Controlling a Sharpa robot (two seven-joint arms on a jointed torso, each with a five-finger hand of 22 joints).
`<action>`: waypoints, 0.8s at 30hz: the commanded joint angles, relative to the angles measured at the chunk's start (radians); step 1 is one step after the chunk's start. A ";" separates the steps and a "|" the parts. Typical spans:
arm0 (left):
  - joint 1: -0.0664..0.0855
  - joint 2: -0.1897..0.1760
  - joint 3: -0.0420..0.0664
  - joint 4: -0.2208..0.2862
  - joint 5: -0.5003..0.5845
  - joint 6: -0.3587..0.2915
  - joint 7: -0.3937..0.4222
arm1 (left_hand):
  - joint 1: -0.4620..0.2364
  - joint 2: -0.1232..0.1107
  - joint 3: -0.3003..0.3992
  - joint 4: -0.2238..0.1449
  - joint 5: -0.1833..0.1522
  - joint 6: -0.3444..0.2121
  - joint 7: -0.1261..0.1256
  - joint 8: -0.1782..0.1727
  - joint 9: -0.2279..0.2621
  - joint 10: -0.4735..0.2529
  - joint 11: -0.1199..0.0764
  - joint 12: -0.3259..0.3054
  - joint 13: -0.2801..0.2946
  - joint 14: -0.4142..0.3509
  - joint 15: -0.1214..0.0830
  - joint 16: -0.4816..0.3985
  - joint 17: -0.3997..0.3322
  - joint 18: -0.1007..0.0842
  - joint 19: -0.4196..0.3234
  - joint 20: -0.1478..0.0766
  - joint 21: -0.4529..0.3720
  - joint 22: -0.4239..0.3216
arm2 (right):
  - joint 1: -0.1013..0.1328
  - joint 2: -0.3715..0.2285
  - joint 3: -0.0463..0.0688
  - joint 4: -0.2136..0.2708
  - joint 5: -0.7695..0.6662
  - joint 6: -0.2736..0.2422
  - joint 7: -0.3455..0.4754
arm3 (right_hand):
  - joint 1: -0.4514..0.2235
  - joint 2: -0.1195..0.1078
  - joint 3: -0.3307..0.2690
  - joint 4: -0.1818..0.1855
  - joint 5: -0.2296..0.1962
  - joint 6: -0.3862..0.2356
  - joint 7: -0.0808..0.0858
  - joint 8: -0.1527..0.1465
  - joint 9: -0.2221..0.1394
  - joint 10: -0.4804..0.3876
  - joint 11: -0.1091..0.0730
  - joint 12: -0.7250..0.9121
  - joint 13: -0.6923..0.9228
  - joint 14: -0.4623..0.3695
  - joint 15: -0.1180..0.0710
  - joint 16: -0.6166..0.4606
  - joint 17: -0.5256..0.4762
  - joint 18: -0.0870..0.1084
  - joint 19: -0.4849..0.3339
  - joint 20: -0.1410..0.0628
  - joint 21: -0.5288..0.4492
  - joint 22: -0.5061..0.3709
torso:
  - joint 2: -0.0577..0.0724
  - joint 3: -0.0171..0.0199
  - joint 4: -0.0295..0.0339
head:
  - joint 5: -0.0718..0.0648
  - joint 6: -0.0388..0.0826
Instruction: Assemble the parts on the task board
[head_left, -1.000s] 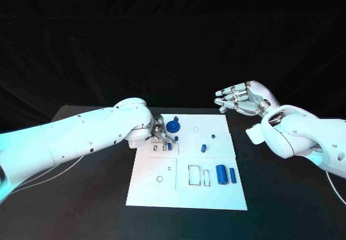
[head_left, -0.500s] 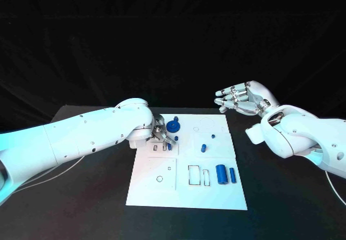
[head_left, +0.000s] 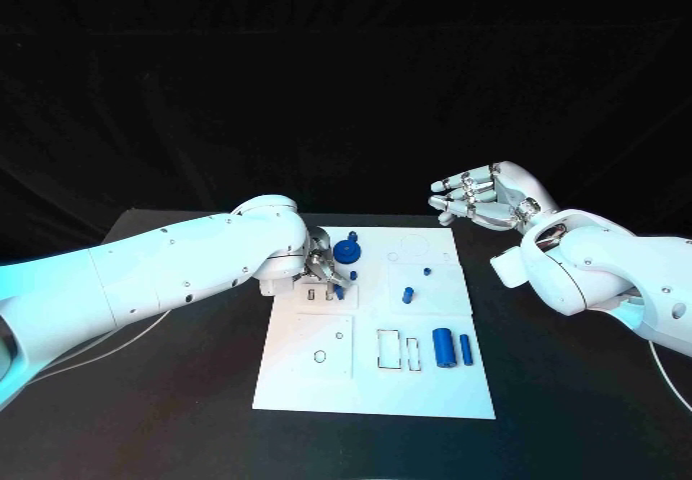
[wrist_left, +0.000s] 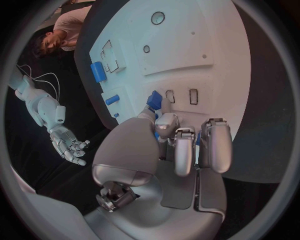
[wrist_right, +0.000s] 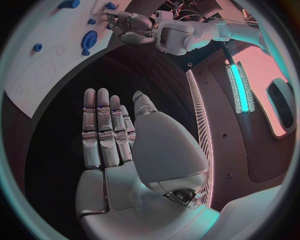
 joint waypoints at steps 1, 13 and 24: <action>0.000 0.003 0.000 0.000 0.015 0.020 0.015 | 0.040 -0.001 0.047 -0.004 0.001 -0.010 0.000 -0.005 0.006 -0.011 0.001 -0.010 -0.005 0.104 -0.009 0.003 0.263 -0.005 -0.004 0.005 0.006 0.040 | -0.001 0.001 0.000 -0.001 0.001 0.004 0.001 | -0.005 -0.005 0.000 -0.007 0.007 -0.007 0.000 -0.001 0.000 0.001 0.004 -0.006 -0.001 -0.006 0.001 -0.006 -0.002 0.012 -0.004 0.004 -0.005 -0.002 | 0.000 0.0001 -0.0004 | 0.000 -0.001; -0.002 -0.014 0.002 0.011 0.106 0.002 0.019 | 0.070 -0.176 0.537 -0.071 0.000 -0.039 0.020 0.010 0.068 -0.016 0.013 -0.059 -0.035 0.104 0.003 0.003 0.263 -0.003 -0.012 0.013 0.003 0.037 | -0.001 0.005 0.000 -0.005 0.011 -0.002 0.004 | -0.010 -0.004 0.002 -0.005 0.016 -0.009 0.002 -0.002 0.000 -0.001 0.005 -0.007 -0.004 -0.010 0.003 -0.006 -0.006 0.011 -0.006 0.005 -0.009 -0.007 | 0.000 0.0001 0.0018 | 0.001 0.000; -0.002 -0.042 0.004 0.044 0.140 -0.063 0.038 | 0.030 -0.200 0.608 -0.108 0.000 -0.044 0.019 0.024 0.095 -0.018 0.014 -0.071 -0.045 0.104 0.003 0.003 0.263 -0.003 -0.012 0.013 0.004 0.040 | -0.001 0.004 0.000 -0.007 0.019 -0.004 0.006 | -0.012 -0.004 0.002 -0.004 0.017 -0.011 0.003 -0.003 0.000 -0.003 0.006 -0.008 -0.006 -0.014 0.004 -0.007 -0.008 0.011 -0.008 0.006 -0.011 -0.010 | 0.000 -0.0001 0.0001 | 0.002 0.002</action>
